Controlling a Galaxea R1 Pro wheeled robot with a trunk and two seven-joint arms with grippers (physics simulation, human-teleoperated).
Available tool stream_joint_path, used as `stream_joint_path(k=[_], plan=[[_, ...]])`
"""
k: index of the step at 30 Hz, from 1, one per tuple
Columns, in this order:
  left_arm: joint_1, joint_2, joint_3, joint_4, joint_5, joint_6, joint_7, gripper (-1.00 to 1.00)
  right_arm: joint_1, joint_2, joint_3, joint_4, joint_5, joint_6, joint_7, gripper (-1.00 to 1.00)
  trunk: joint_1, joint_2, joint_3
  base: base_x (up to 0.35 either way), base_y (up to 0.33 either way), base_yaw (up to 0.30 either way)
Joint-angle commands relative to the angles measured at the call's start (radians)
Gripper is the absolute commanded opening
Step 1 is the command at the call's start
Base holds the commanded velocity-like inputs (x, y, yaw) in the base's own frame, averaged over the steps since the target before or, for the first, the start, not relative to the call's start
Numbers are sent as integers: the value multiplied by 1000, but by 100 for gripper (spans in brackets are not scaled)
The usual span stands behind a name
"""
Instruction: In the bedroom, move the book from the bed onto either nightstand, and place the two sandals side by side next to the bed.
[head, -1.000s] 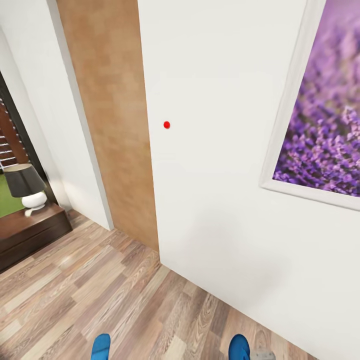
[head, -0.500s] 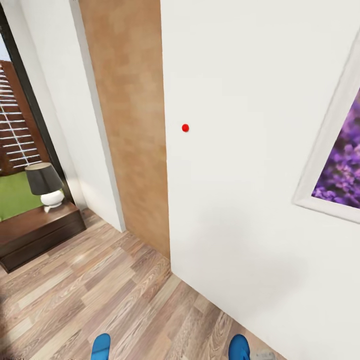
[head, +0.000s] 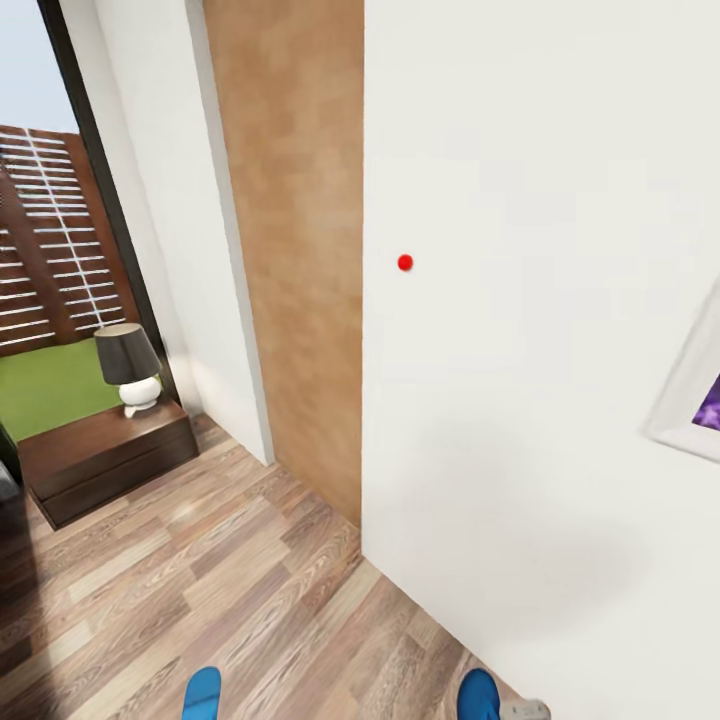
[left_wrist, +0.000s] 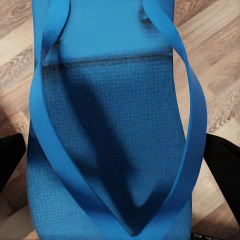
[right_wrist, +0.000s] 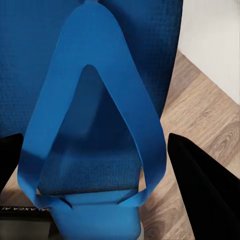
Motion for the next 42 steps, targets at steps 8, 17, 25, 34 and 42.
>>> stream_joint_path(k=[8,17,25,34,42], plan=[[0,0,-9,0,6,-2,5,-100,-1,0,3,1,1,-4,2,-100,1,-2,-1,220,-8,112],[0,0,-9,0,6,-2,5,-100,-1,1,3,1,1,-4,3,-100,1,-2,-1,227,-1,271],[0,0,-9,0,5,-2,5,-100,-1,0,3,1,1,-4,2,-100,1,-2,-1,228,0,170],[1,0,-9,0,6,-2,4,-100,0,1,3,1,1,-4,3,-100,1,-2,0,228,0,87],[1,0,-9,0,6,-2,4,-100,-1,1,3,1,1,-4,3,-100,1,-2,6,228,2,240]])
